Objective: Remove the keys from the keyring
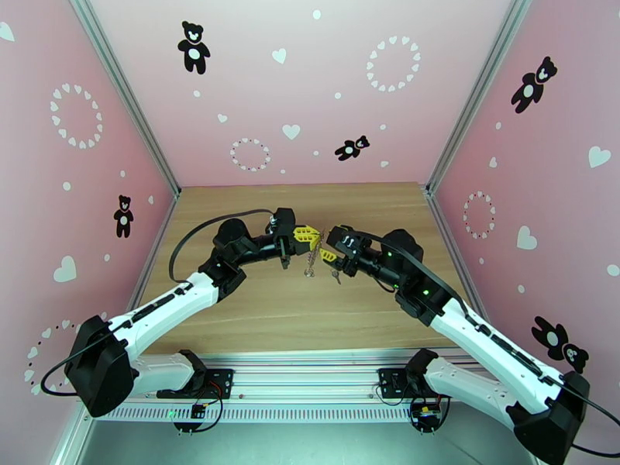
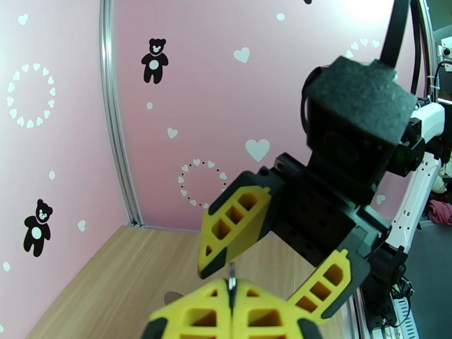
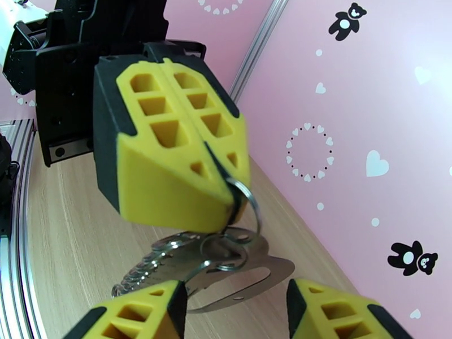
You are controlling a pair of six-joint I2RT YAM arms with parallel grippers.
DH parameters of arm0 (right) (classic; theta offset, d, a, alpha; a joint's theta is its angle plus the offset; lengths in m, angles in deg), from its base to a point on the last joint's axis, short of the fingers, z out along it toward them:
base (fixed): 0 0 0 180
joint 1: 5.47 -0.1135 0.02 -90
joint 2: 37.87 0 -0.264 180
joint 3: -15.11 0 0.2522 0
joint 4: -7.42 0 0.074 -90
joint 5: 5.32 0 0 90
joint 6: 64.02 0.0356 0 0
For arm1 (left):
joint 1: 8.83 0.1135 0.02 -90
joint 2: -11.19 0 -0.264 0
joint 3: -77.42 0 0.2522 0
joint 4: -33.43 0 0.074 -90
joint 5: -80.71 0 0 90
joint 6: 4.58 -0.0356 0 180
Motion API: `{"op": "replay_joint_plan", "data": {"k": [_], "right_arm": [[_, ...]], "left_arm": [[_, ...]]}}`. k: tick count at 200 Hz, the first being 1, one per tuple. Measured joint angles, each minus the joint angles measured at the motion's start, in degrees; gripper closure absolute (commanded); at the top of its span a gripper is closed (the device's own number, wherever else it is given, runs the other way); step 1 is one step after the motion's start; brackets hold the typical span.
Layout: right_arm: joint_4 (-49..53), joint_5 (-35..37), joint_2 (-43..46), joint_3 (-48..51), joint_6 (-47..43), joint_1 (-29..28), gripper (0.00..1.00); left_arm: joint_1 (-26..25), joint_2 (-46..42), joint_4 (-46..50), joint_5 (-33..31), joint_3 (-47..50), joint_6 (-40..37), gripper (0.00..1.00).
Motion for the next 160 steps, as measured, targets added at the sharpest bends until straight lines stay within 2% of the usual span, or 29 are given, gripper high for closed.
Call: {"op": "replay_joint_plan", "data": {"k": [160], "right_arm": [[-1.14, 1.53, -1.99, -0.37, -2.91, -0.15, 0.44]], "left_arm": [[0.0, 0.0, -0.39, -0.46, -0.02, 2.32, 1.0]]}}
